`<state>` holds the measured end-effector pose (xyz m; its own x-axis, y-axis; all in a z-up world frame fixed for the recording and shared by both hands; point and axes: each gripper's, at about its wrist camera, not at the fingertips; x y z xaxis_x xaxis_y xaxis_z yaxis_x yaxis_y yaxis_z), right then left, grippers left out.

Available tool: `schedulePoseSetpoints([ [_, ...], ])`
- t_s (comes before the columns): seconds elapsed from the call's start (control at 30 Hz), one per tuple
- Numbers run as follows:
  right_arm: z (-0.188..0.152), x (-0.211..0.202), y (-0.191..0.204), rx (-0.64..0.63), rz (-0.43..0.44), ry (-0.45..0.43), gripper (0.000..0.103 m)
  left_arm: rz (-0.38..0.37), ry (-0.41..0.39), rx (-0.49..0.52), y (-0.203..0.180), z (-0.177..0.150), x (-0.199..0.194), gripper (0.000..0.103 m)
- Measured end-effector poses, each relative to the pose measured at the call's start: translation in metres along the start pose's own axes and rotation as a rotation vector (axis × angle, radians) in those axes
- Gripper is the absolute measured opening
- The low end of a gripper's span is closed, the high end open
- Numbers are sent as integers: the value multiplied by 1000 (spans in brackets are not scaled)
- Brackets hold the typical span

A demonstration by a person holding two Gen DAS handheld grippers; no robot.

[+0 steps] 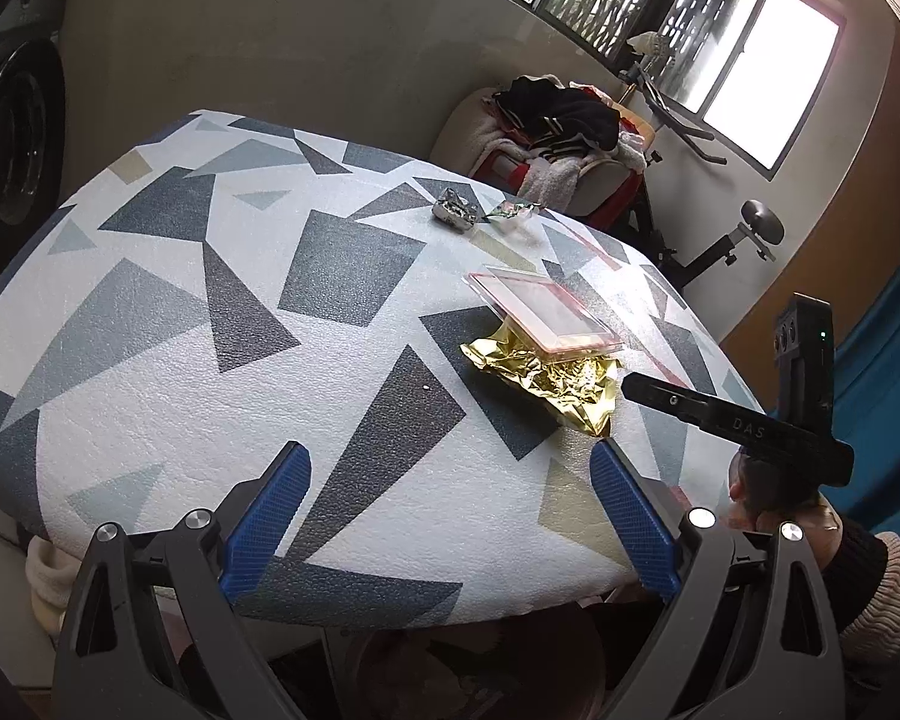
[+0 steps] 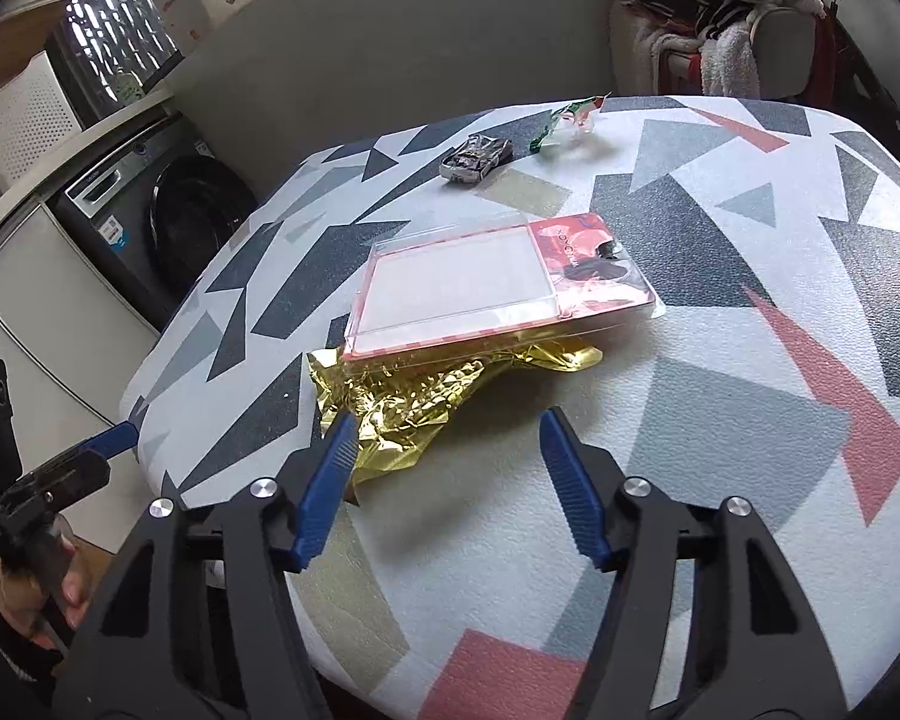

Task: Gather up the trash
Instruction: 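Grasp the clear plastic case with the left tool while the right grasps gold foil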

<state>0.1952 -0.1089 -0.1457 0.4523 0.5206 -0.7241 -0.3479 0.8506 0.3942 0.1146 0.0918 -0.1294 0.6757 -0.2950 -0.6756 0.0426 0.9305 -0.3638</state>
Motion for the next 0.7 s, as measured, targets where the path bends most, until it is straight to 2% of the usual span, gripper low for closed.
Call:
schedulePoseSetpoints([
  [0.03, 2, 6, -1, 13, 0, 6, 61, -3, 1, -2, 0, 0, 1, 92],
  [0.07, 5, 11, -2, 26, 5, 13, 53, -8, 2, -6, 0, 1, 2, 92],
  [0.13, 7, 18, -5, 44, 11, 31, 32, -24, 5, -17, 1, 4, 5, 92],
  [0.17, 8, 21, -6, 43, 5, 41, 14, -35, 6, -27, 1, 7, 7, 92],
  [0.43, -1, 24, -14, 20, -37, 56, 12, -171, 21, -132, -2, 45, 44, 92],
  [0.63, -2, 24, -16, 23, -35, 47, 12, -292, 110, -277, -2, 80, 101, 81],
  [0.7, -3, 24, -17, 32, -26, 44, 12, -308, 134, -317, -2, 91, 119, 76],
])
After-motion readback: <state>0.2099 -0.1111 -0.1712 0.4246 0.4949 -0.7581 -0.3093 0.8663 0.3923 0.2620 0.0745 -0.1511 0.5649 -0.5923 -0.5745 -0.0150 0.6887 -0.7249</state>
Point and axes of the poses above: each gripper's, at about its wrist camera, not at the fingertips, and x roughly the way its jaws point, y to its left, z to its top, and after that the axes turned 2 degrees about y, right-handed
